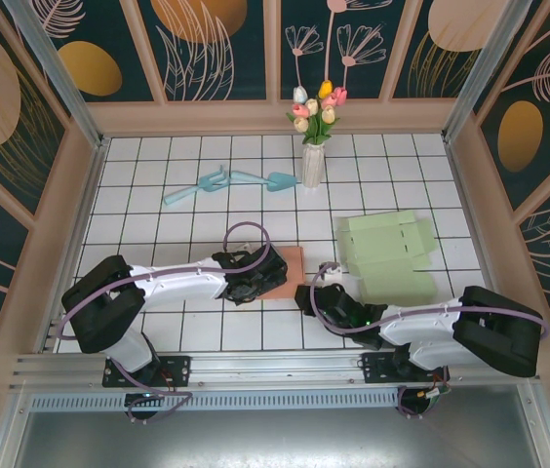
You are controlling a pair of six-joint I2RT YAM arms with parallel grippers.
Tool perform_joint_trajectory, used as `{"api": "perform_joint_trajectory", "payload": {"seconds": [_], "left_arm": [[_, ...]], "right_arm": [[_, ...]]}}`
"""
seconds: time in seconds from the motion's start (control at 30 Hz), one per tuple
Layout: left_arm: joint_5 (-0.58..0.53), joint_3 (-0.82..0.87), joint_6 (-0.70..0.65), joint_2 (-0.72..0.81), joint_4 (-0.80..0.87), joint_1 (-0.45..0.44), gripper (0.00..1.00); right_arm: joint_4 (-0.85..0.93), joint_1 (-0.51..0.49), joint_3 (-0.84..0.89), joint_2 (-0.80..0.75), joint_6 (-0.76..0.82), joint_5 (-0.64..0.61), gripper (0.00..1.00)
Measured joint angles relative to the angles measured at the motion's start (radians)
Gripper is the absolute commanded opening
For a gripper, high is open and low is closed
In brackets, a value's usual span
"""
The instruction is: Fold the paper box
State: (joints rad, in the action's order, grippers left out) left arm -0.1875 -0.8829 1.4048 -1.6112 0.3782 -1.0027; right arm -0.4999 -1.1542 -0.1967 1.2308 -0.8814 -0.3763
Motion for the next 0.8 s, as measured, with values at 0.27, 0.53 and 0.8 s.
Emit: {"api": "perform_joint_trajectory", "payload": {"seconds": [0.27,0.53,0.8], "left_arm": [[-0.006,-0.008,0.0,-0.007,0.007,0.0,0.91],[-0.023,-0.01,0.0,-0.011,0.008,-0.004,0.91],[-0.039,-0.006,0.0,-0.014,-0.001,-0.004,0.91]], "right_arm": [[-0.027,-0.007,0.004,0.016,0.0,-0.024,0.28],[-0.047,-0.009,0.004,0.035,0.004,-0.039,0.29],[-0.108,-0.011,0.006,0.084,0.012,-0.059,0.28]]}}
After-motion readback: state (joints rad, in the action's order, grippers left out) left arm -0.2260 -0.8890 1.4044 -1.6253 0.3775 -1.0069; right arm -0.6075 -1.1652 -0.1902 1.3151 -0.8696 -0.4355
